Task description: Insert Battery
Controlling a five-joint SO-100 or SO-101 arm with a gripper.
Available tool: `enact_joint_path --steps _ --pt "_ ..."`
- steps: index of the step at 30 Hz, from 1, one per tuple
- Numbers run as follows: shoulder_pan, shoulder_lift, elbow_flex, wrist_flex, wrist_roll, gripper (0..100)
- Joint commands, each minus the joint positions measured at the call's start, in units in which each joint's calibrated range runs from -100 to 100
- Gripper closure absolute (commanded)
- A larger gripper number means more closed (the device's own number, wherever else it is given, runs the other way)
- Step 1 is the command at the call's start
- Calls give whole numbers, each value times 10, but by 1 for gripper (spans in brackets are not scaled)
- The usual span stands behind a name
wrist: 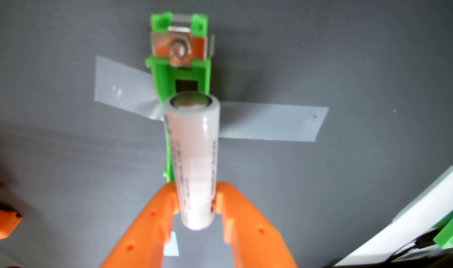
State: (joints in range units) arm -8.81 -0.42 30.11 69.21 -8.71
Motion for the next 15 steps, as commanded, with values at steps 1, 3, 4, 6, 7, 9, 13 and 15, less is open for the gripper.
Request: enact_joint_path --steps 1,3,4,6,7,9,13,15 --pt "3 -1 -3 -1 -1 98" --pt "3 -1 -2 -1 -1 98" --pt "3 -1 2 -1 -1 98" --pt "1 -1 6 -2 -1 98" --pt "1 -1 6 -2 -1 98" --pt "3 -1 6 -2 -1 98" --pt "3 -1 7 -2 -1 98" --pt "2 -1 9 -2 -1 98"
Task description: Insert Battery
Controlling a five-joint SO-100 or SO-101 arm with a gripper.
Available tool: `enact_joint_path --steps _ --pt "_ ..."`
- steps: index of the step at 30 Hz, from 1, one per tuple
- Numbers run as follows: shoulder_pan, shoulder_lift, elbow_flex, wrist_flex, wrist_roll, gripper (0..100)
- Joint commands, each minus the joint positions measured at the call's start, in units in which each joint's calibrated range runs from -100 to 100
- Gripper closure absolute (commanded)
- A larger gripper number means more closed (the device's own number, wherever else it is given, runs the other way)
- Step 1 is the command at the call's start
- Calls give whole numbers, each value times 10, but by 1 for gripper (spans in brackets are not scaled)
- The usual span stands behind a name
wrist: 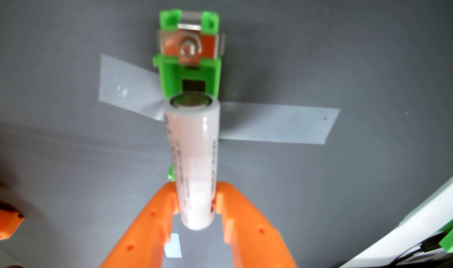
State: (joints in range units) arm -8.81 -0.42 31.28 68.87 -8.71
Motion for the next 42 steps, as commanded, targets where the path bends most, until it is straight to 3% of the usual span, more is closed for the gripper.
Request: enact_joint_path --steps 1,42 --pt "2 -1 -3 1 -1 98" --pt "-6 -1 -2 1 -13 98"
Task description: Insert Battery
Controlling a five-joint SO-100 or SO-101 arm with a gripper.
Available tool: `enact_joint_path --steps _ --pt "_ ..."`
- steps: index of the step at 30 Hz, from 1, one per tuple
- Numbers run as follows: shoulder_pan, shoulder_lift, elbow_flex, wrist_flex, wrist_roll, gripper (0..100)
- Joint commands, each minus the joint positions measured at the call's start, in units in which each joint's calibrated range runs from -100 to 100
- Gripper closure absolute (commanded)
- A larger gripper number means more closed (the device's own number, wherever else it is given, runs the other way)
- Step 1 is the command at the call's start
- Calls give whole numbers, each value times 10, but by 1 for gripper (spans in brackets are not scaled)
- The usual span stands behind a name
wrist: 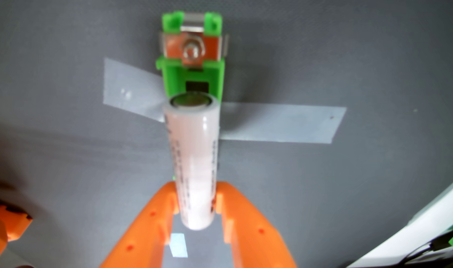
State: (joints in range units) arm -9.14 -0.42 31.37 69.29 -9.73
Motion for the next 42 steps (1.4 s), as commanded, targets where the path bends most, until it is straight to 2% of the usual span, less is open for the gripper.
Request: enact_joint_path --steps 1,42 --pt "-3 -1 -3 -3 -3 98" --pt "-5 -1 -5 -24 -2 98"
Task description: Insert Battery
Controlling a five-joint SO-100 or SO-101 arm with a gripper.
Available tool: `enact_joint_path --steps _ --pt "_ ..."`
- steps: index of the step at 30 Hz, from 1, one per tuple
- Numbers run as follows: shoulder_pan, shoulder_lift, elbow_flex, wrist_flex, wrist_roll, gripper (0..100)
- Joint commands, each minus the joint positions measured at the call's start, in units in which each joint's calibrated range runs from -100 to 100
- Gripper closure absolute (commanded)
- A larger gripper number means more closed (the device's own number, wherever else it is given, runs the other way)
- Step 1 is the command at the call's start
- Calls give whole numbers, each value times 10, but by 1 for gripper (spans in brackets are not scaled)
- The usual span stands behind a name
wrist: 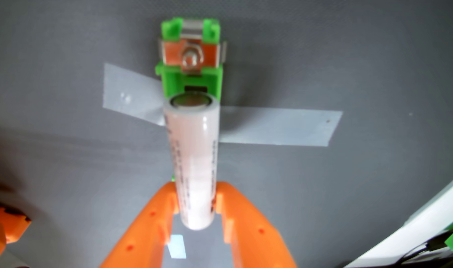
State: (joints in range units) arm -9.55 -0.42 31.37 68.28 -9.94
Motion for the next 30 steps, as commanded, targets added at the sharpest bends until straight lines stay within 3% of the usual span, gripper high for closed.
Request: enact_joint_path --steps 1,30 --pt "-1 -1 -4 -22 0 98" --pt "-25 0 -4 -22 -9 98"
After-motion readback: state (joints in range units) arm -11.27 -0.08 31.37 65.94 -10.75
